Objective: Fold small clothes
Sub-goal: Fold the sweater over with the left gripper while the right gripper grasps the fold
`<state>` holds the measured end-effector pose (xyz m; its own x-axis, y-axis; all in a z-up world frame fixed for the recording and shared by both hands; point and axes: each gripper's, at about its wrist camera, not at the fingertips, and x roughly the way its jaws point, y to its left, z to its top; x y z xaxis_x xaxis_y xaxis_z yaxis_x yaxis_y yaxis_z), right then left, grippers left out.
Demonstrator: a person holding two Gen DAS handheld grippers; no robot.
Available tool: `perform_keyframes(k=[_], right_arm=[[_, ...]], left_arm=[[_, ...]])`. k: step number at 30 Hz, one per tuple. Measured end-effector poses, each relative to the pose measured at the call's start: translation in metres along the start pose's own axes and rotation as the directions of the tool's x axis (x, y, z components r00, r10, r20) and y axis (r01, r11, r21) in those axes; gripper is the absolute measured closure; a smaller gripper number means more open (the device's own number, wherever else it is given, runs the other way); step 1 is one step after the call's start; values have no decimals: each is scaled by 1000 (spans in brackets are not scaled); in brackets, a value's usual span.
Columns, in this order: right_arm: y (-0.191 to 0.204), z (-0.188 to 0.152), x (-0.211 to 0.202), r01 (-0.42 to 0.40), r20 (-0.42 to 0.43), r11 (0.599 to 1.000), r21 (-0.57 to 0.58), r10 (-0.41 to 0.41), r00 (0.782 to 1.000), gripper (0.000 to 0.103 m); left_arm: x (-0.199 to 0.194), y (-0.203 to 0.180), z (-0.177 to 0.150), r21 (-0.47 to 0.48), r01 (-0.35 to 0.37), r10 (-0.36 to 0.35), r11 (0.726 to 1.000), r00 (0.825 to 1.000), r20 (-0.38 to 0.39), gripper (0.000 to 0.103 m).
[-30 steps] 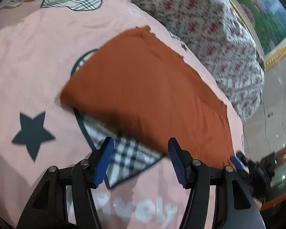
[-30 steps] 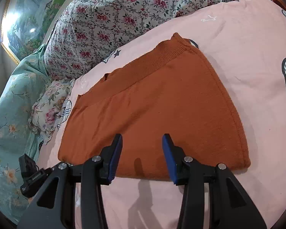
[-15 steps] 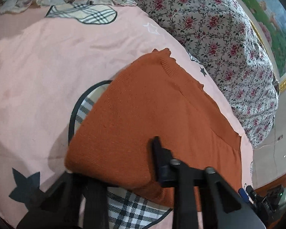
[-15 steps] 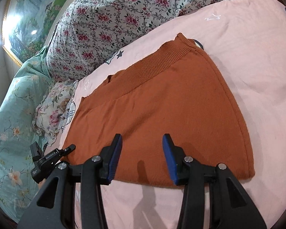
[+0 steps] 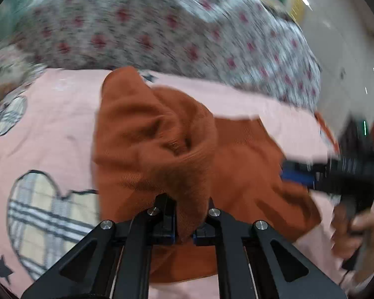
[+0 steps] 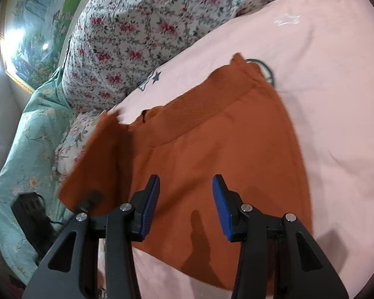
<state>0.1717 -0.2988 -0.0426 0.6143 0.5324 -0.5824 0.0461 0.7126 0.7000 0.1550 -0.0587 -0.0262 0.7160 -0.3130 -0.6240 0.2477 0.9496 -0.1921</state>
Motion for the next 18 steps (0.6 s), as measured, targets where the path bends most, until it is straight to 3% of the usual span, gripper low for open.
perform_keyframes(k=[1,5,13,15,16,17,18], right_arm=[[1,3,5,-14,-16,1000,2,14,1000,56],[12,20,46,-83,-125,997,7,83,989,28],[56,53,140,-151,-286,986,-65,126,950,28],[74,56,163,-151,-328,981,-121,104,939,43],[77,57,169,-138,-338,980,-141,83,937,76],[81,58,170,-111,-335,981,-160,51,941,84],[85,60,163,-116,-318,978,-171,56,946,85]], left_arm=[[7,-7,-6,31,-4,5,1000,1000,-14,97],[34,-34,-30,170,-45,55,984,997,-51,97],[25,-24,-30,170,9,-2,985,999,-39,97],[21,-23,-29,171,17,-11,985,999,-35,97],[19,-24,-23,172,18,-13,985,999,-31,97],[16,-24,-21,173,25,-21,985,999,-28,97],[12,-24,-18,173,37,-33,984,999,-21,97]])
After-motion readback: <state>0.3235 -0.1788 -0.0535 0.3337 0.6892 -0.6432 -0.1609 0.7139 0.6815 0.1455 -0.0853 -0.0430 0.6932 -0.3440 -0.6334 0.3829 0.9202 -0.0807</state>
